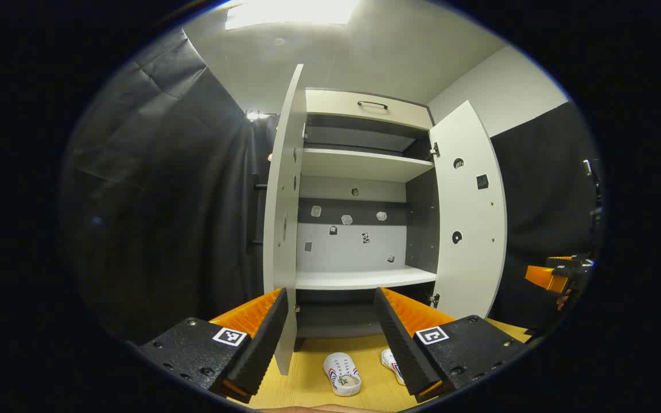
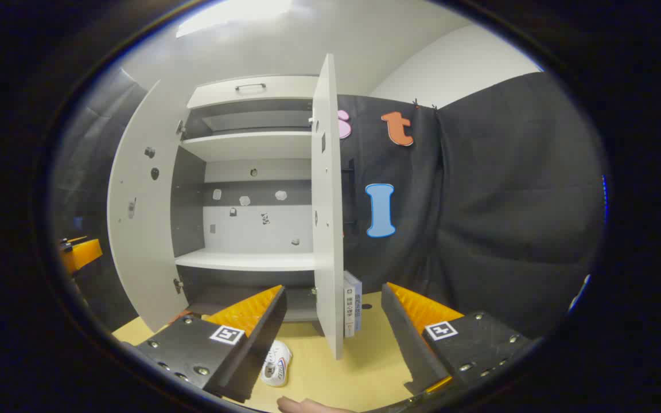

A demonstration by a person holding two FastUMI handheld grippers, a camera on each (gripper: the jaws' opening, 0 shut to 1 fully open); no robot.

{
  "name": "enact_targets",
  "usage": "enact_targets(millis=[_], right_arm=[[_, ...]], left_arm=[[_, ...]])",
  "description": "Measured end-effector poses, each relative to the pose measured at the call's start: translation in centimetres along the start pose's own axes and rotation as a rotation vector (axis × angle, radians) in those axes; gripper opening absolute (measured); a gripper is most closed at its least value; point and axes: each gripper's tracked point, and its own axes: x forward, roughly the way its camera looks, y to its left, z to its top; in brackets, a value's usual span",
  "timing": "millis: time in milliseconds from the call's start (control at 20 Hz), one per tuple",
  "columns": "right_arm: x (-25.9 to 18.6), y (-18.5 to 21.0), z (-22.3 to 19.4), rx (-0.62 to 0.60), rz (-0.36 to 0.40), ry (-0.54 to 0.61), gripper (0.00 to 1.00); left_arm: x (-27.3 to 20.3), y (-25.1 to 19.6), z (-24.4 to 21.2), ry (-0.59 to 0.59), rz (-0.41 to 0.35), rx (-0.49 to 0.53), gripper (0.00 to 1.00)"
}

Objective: Grab one shoe with the right hand and put it into the shoe cabinet, grab the other shoe with the left hand and put it into the shoe cabinet; then close the right door with the right hand and the left door with the left hand.

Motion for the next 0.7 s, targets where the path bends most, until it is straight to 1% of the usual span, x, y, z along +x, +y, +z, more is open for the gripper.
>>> enact_targets(millis=[350,650,700], right_arm=[[0.6,1.3,-0.3,-0.033,0.022,0.007,0.94],[1.8,2.4,-0.9,-0.033,0.053,0.031,0.94],[1.9,2.8,-1.1,-0.032,0.065,0.031,0.99]], left_arm=[[-0.1,-0.1,0.5,-0.008,-0.006,0.000,0.92],[0.2,0.2,1.6,-0.031,0.016,0.023,0.91],[0.4,0.3,1.9,-0.036,0.021,0.025,0.91]])
